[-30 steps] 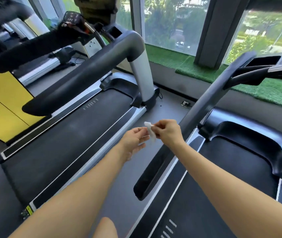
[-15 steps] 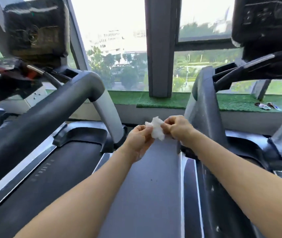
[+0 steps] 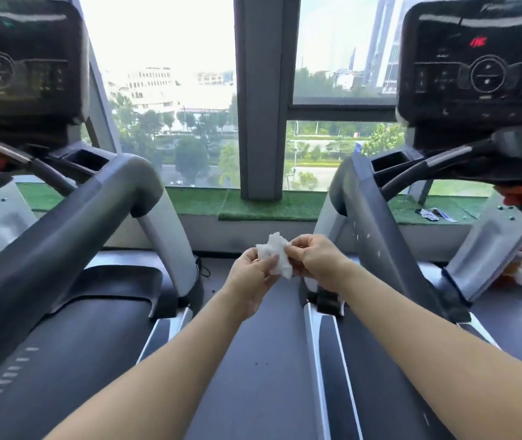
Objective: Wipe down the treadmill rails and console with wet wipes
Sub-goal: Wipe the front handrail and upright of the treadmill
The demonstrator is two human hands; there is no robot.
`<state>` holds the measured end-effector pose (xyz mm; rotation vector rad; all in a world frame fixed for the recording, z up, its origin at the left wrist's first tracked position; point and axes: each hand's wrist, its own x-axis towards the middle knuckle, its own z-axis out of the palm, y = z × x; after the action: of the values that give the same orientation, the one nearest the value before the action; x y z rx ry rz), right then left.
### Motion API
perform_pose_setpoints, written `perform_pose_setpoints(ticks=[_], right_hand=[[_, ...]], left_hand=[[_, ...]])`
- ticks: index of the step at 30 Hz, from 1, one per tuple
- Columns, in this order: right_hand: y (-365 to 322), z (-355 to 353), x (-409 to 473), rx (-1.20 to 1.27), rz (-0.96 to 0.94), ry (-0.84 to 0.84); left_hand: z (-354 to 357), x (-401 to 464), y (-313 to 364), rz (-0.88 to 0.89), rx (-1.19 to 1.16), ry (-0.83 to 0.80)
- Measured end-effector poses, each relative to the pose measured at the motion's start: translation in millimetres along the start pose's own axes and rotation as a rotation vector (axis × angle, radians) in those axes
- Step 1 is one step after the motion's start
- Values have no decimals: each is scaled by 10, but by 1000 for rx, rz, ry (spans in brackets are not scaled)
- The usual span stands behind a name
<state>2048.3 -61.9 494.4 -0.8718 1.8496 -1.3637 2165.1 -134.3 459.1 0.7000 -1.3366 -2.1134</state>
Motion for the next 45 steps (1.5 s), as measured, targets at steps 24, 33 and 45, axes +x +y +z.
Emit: perform_pose_setpoints(ticks=[24, 33, 45], right_hand=[[-115, -2159, 2996, -1174, 46, 563], [-306, -2009, 3736, -1193, 205, 723], [-179, -1953, 4103, -1259, 317, 807]], left_hand=[[1522, 4545, -189, 78, 507, -18], [1760, 5239, -363, 150, 452, -278], [1998, 6034, -331, -48, 131, -52]])
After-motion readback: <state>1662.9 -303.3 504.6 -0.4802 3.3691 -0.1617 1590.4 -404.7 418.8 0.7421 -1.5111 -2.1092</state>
